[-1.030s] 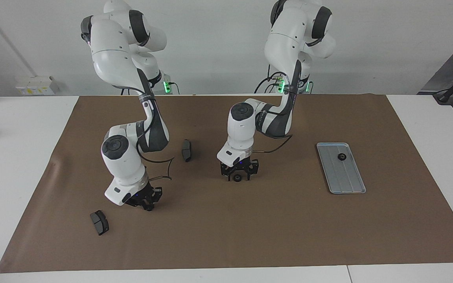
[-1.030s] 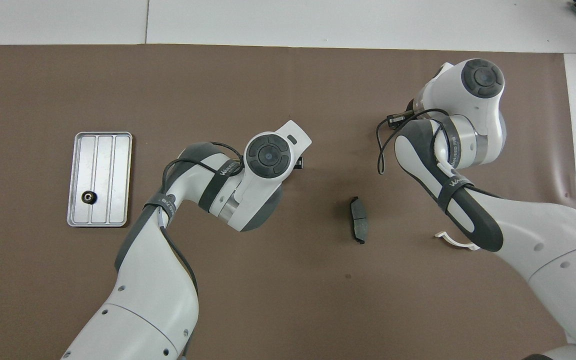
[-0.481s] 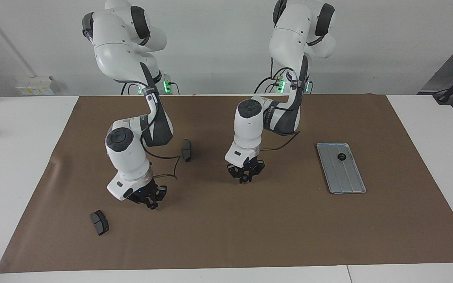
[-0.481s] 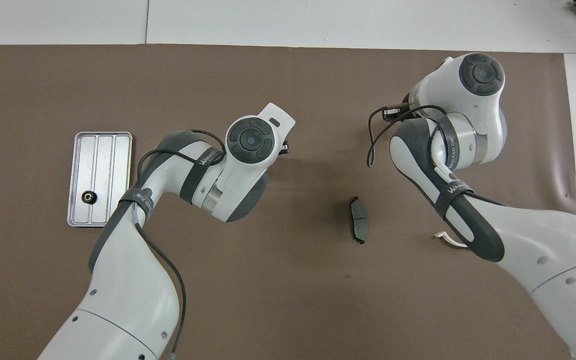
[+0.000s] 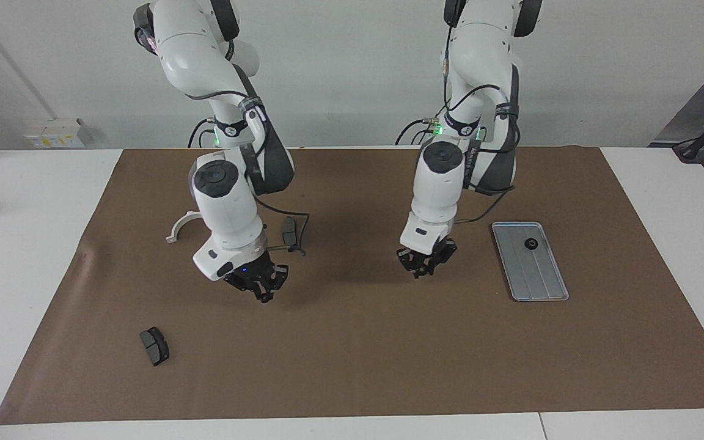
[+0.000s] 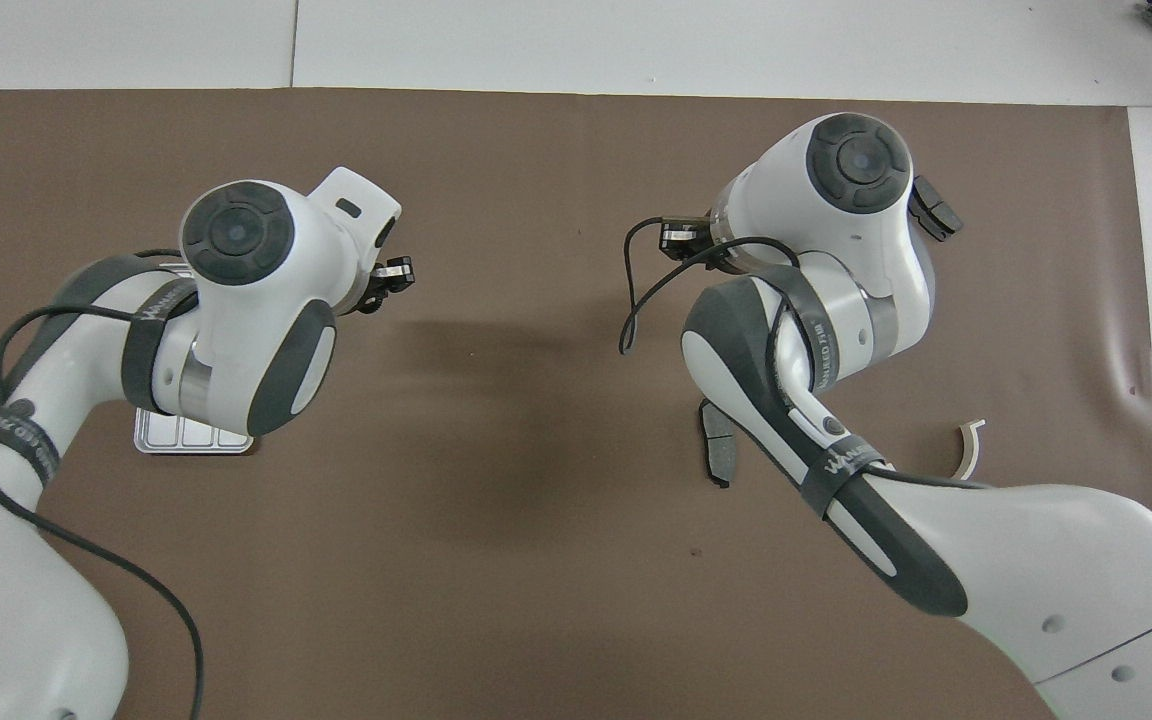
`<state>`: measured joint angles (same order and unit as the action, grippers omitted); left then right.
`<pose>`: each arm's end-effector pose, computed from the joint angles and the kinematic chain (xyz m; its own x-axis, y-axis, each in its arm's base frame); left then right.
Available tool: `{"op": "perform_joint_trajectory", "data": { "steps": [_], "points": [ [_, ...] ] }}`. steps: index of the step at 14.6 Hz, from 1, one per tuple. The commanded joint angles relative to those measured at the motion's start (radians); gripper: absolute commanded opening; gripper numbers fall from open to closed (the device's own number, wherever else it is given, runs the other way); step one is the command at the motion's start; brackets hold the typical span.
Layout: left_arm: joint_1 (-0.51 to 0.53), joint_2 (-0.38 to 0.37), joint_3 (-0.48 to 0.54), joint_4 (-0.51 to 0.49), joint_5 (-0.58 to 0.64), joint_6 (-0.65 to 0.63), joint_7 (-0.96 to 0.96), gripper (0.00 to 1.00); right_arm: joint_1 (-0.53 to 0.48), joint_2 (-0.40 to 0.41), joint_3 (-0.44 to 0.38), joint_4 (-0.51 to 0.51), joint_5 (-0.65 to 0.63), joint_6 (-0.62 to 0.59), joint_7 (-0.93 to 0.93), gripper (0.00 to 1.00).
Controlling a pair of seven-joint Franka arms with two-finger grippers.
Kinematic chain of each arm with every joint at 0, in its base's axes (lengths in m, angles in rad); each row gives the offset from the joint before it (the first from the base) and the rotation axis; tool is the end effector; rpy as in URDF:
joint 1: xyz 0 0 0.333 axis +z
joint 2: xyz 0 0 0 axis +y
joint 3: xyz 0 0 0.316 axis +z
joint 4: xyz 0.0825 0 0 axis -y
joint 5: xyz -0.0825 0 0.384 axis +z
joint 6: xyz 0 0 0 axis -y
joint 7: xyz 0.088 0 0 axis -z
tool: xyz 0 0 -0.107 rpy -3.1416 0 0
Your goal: Pick bearing gear from pile to tray
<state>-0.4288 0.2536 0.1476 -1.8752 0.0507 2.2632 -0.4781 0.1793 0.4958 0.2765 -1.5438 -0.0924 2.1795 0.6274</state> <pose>0.6042 -0.1785 0.3923 0.9752 0.1567 0.1563 0.1600 -0.9871 -0.0090 0.6462 0.2798 0.3886 0.9800 -0.1718 0.1008 -0.1581 -0.9787 -0.1312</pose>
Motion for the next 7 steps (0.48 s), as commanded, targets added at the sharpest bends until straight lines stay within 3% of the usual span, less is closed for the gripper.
{"op": "perform_joint_trajectory", "data": {
  "steps": [1,3,7],
  "points": [
    [0.105,-0.039,-0.011,-0.097,-0.006,0.12,0.123,0.0,0.015,0.027,0.081,-0.018,-0.094,0.063,0.179,0.0],
    [0.177,-0.043,-0.013,-0.162,-0.006,0.241,0.195,0.0,0.028,0.07,0.144,-0.019,-0.197,0.075,0.289,0.0],
    [0.242,-0.018,-0.013,-0.199,-0.008,0.311,0.311,0.0,0.061,0.116,0.171,-0.044,-0.296,0.106,0.416,0.0]
  ]
}}
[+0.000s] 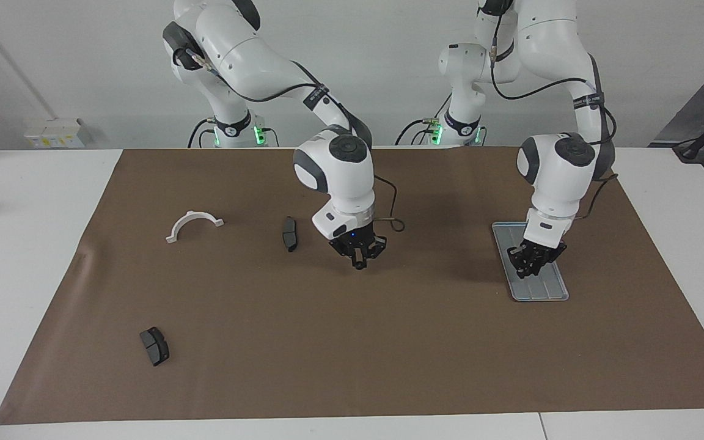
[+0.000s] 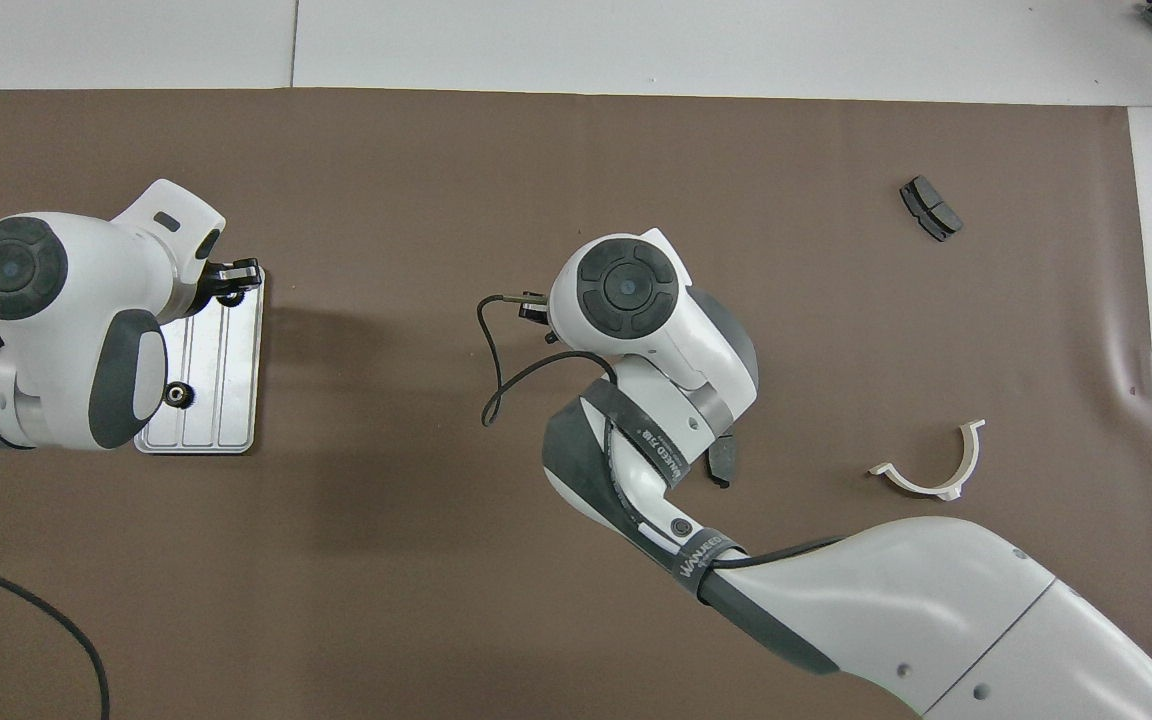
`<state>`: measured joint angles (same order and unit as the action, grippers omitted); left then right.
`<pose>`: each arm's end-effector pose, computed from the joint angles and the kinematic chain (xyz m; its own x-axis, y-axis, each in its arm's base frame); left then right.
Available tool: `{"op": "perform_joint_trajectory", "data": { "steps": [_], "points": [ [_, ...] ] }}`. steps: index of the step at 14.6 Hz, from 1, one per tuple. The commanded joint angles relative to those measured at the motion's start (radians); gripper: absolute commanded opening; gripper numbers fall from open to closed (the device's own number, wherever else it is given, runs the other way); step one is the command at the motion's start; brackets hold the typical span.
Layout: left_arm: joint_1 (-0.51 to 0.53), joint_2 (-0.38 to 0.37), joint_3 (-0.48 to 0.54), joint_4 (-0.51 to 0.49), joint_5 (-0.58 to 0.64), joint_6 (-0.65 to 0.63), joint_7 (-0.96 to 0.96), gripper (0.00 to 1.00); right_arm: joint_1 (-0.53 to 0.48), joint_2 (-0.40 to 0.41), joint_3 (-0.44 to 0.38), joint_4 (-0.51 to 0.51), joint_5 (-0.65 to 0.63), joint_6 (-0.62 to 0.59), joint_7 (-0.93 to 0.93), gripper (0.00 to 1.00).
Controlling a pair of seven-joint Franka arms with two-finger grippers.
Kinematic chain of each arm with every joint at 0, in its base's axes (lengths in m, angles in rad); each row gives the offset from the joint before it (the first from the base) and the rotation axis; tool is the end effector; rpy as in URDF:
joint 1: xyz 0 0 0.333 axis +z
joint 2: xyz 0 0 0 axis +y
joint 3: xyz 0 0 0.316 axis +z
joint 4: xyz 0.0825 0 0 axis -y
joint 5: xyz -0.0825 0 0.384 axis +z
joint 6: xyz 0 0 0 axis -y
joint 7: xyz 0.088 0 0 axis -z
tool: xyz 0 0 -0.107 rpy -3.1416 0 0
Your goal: Pick bearing gear from pile to tray
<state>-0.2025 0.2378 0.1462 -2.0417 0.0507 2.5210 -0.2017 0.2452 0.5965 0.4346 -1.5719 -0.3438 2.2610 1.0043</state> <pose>0.6097 -0.0380 0.3520 0.9640 0.0933 0.2489 0.1022 -0.9945 -0.0234 0.5853 0.3996 0.3325 0.9685 -0.2128 0.1292 -0.2010 -0.9746 -0.0988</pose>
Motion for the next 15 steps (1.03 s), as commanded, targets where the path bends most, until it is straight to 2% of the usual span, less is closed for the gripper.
{"op": "perform_joint_trajectory", "data": {
  "steps": [1,2,3,4,5,8,9,10,11,15],
  "points": [
    [0.017,0.012,-0.011,-0.032,-0.008,0.064,0.036,0.0,-0.004,0.016,0.013,-0.032,-0.063,0.026,0.039,0.0],
    [0.017,0.038,-0.011,-0.029,-0.008,0.099,0.036,0.0,-0.006,0.016,0.013,-0.046,-0.075,0.034,0.039,0.0],
    [0.017,0.055,-0.011,-0.029,-0.008,0.143,0.038,0.0,-0.006,0.016,0.013,-0.068,-0.075,0.061,0.04,0.19],
    [0.024,0.063,-0.013,-0.029,-0.008,0.153,0.045,0.0,-0.006,0.013,0.013,-0.086,-0.077,0.075,0.04,0.67],
    [0.029,0.078,-0.013,-0.029,-0.008,0.16,0.062,0.0,-0.004,0.011,0.013,-0.083,-0.08,0.063,0.045,1.0],
    [0.043,0.086,-0.013,-0.028,-0.009,0.163,0.085,0.0,-0.033,-0.015,0.01,-0.06,-0.127,0.055,0.039,1.0],
    [0.043,0.086,-0.013,-0.028,-0.009,0.156,0.085,0.07,-0.056,-0.036,0.007,-0.06,-0.127,0.055,0.03,1.0],
    [0.043,0.086,-0.014,-0.019,-0.009,0.147,0.085,0.44,-0.087,-0.062,0.006,-0.062,-0.127,0.055,0.022,1.0],
    [0.034,0.084,-0.013,-0.017,-0.009,0.139,0.085,0.99,-0.113,-0.087,0.0,-0.063,-0.124,0.054,-0.005,1.0],
    [0.012,0.011,-0.019,0.001,-0.009,0.053,0.074,1.0,-0.152,-0.176,-0.08,-0.063,-0.104,0.002,-0.182,1.0]
  ]
}}
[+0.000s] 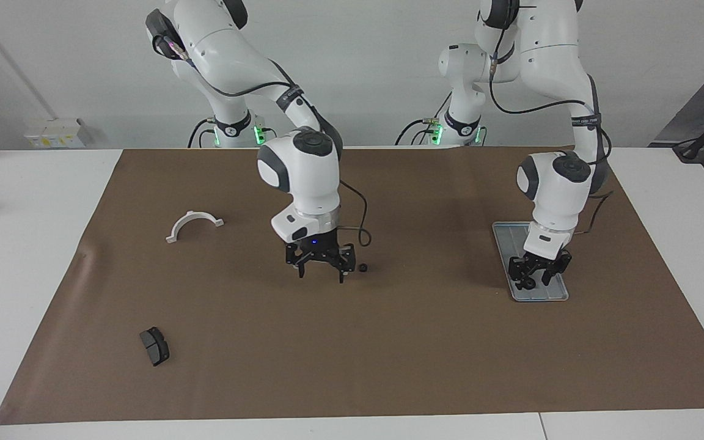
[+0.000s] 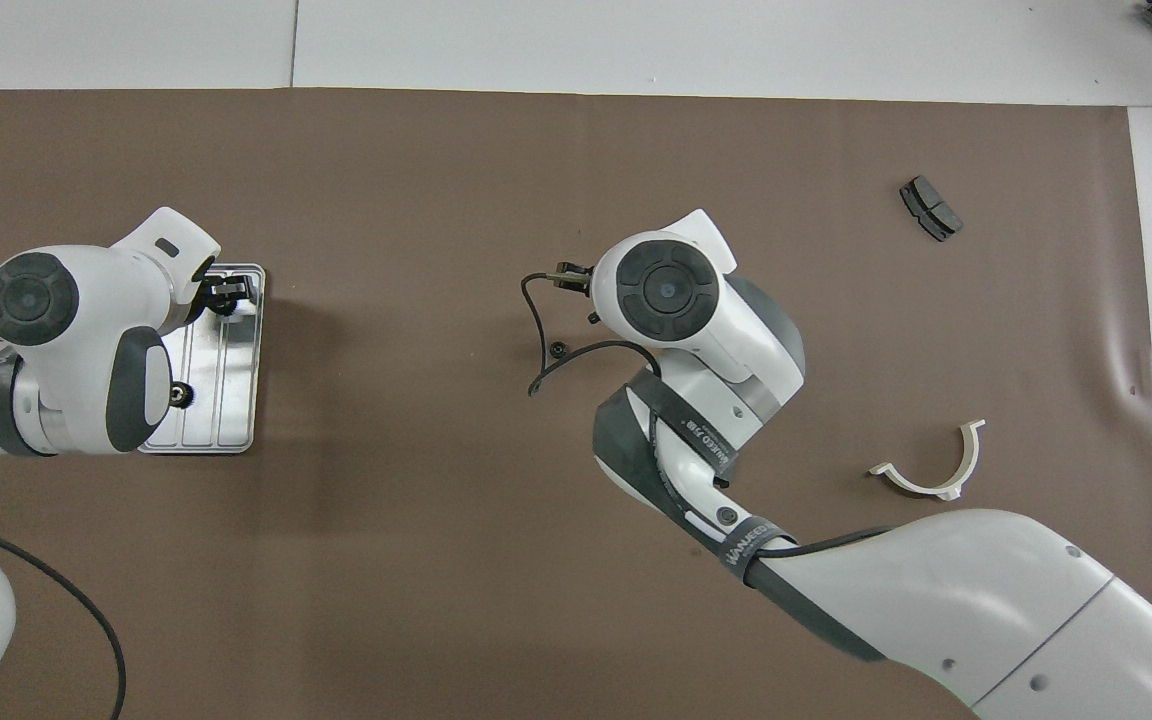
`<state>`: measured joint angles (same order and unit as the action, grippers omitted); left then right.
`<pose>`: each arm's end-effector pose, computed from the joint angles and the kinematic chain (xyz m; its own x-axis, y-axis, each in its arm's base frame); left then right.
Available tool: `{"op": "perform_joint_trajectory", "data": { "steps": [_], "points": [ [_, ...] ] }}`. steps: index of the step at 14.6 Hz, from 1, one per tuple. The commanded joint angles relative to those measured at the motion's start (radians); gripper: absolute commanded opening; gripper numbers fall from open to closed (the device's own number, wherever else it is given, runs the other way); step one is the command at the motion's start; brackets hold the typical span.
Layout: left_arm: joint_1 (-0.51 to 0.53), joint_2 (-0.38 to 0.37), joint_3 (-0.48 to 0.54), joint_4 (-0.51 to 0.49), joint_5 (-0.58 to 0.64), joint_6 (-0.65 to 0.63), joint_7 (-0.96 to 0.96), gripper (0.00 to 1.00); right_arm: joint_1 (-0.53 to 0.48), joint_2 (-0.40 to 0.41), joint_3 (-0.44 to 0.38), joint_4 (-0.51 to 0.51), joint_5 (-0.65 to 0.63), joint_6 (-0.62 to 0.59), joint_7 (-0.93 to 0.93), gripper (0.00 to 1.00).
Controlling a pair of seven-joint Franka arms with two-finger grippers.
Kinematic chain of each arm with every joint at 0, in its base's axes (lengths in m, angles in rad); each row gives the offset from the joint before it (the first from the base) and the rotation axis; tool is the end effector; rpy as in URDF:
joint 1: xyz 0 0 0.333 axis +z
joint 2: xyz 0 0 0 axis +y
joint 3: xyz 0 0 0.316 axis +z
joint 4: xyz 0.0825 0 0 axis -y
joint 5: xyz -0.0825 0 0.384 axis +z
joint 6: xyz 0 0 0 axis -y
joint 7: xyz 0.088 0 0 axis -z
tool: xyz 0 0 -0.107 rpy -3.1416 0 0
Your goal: Pick bearing gear from pile to tray
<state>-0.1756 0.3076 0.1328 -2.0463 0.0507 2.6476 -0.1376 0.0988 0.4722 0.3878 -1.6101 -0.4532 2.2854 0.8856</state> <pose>0.6191 -0.0312 0.3213 0.9543 0.0343 0.2968 0.0470 -0.9983 -0.0356 0.6399 0.2839 0.3946 0.9288 -0.1945 0.3153 -0.1964 -0.9802 -0.0259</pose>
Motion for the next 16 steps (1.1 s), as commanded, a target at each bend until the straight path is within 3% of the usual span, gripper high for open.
{"op": "perform_joint_trajectory", "data": {
  "steps": [1,4,11,13,16],
  "points": [
    [-0.036,-0.077,-0.005,0.02,-0.009,-0.11,0.007,1.0,-0.005,-0.075,-0.062,-0.025,0.023,-0.038,-0.092,1.0],
    [-0.123,-0.073,-0.004,0.106,-0.009,-0.248,0.0,1.0,-0.008,-0.136,-0.18,-0.025,0.19,-0.09,-0.291,1.0],
    [-0.369,-0.024,-0.001,0.164,-0.006,-0.255,-0.215,1.0,-0.007,-0.309,-0.421,-0.024,0.439,-0.306,-0.655,1.0],
    [-0.439,0.046,-0.001,0.234,-0.006,-0.274,-0.304,1.0,-0.007,-0.369,-0.472,-0.025,0.473,-0.407,-0.724,1.0],
    [-0.514,0.086,-0.001,0.267,-0.011,-0.29,-0.373,1.0,-0.007,-0.44,-0.521,-0.024,0.473,-0.535,-0.789,1.0]
  ]
}}
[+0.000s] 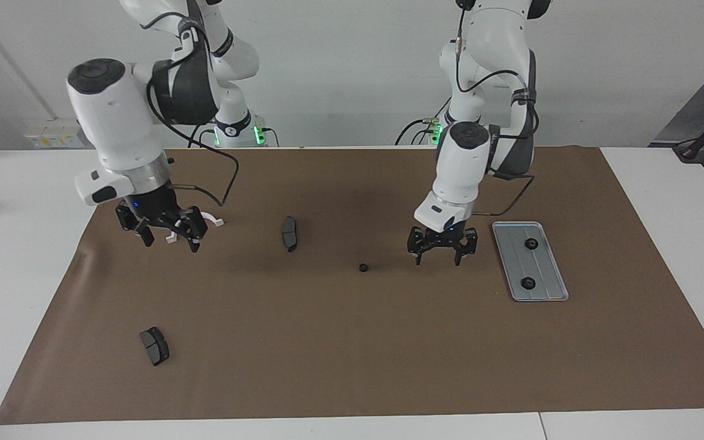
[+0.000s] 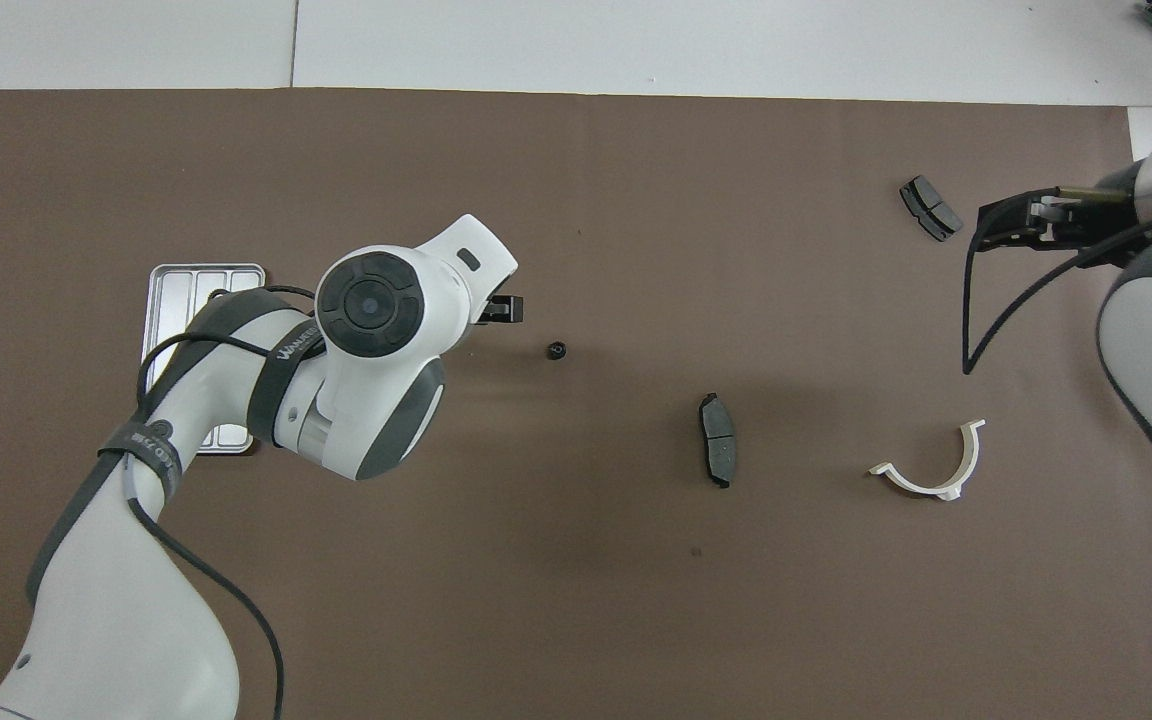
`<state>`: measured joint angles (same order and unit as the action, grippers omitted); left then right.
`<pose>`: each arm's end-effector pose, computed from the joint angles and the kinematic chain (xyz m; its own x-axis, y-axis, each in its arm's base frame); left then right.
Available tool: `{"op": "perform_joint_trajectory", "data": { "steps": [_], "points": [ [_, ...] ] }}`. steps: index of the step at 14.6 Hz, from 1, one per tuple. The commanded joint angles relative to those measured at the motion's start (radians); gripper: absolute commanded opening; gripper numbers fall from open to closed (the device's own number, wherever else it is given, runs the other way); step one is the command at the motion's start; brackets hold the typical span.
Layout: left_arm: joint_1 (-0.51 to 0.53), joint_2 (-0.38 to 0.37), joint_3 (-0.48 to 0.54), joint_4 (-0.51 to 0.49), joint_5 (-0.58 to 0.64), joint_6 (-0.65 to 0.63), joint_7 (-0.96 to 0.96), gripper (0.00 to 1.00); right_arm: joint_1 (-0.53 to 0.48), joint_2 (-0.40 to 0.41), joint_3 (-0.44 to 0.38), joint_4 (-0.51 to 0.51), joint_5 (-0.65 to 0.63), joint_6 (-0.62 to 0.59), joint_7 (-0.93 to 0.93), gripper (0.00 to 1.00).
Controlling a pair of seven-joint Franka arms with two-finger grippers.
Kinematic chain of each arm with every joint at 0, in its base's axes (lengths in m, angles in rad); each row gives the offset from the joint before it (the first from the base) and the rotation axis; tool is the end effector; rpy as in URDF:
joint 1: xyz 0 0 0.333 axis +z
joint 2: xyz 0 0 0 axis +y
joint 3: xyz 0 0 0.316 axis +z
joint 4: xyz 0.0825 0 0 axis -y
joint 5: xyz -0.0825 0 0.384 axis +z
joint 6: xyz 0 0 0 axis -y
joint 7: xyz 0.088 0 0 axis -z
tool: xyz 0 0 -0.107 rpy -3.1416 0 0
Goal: Pick bearing gear from pile to tray
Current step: 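Grasp the center bearing with the left gripper while the right gripper withdraws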
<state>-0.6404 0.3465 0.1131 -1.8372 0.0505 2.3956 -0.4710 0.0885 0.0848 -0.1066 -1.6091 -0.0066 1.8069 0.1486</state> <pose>0.5634 -0.3340 0.3640 0.9701 -0.0951 0.2232 -0.1031 -0.9944 0.0244 0.5995 -0.0090 0.5795 0.9800 -0.1629 0.1143 -0.1638 -0.9865 -0.0014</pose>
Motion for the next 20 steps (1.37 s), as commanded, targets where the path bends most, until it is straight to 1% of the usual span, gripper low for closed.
{"op": "perform_joint_trajectory", "data": {
  "steps": [1,3,4,5,7,8,9,12,15,17,18,20],
  "points": [
    [-0.062,0.066,0.019,0.073,-0.011,-0.036,-0.064,1.0,0.001,-0.069,-0.041,-0.023,0.027,-0.088,-0.076,1.0],
    [-0.087,0.155,0.019,0.166,-0.012,-0.033,-0.115,1.0,-0.027,-0.1,-0.045,-0.017,0.013,-0.15,-0.104,1.0],
    [-0.088,0.158,0.016,0.176,-0.011,-0.027,-0.126,0.97,-0.032,-0.112,-0.045,-0.017,0.008,-0.185,-0.101,1.0],
    [-0.088,0.16,0.013,0.168,-0.012,-0.018,-0.126,0.93,-0.03,-0.117,-0.045,-0.02,0.005,-0.21,-0.1,1.0],
    [-0.099,0.16,0.011,0.132,-0.014,0.023,-0.124,0.92,-0.032,-0.137,-0.045,-0.034,0.002,-0.225,-0.098,1.0],
    [-0.102,0.157,0.01,0.116,-0.015,0.03,-0.123,0.86,-0.03,-0.137,-0.045,-0.037,0.002,-0.233,-0.092,1.0],
    [-0.102,0.155,0.01,0.105,-0.017,0.048,-0.121,0.83,-0.03,-0.138,-0.045,-0.037,0.002,-0.233,-0.089,1.0],
    [-0.11,0.149,0.007,0.072,-0.017,0.068,-0.124,0.83,-0.03,-0.138,-0.045,-0.037,0.01,-0.235,-0.087,1.0],
    [-0.123,0.14,0.007,0.033,-0.032,0.111,-0.126,0.75,-0.013,-0.142,-0.038,-0.038,-0.003,-0.212,-0.061,1.0],
    [-0.128,0.138,0.005,0.026,-0.032,0.129,-0.129,0.75,-0.013,-0.14,-0.022,-0.04,-0.01,-0.187,-0.057,1.0],
    [-0.133,0.135,0.007,0.021,-0.032,0.129,-0.129,0.71,-0.013,-0.14,-0.016,-0.04,-0.012,-0.188,-0.058,1.0],
    [-0.134,0.134,0.007,0.019,-0.032,0.125,-0.152,0.57,-0.013,-0.141,-0.001,-0.038,-0.018,-0.202,-0.055,1.0]
  ]
}}
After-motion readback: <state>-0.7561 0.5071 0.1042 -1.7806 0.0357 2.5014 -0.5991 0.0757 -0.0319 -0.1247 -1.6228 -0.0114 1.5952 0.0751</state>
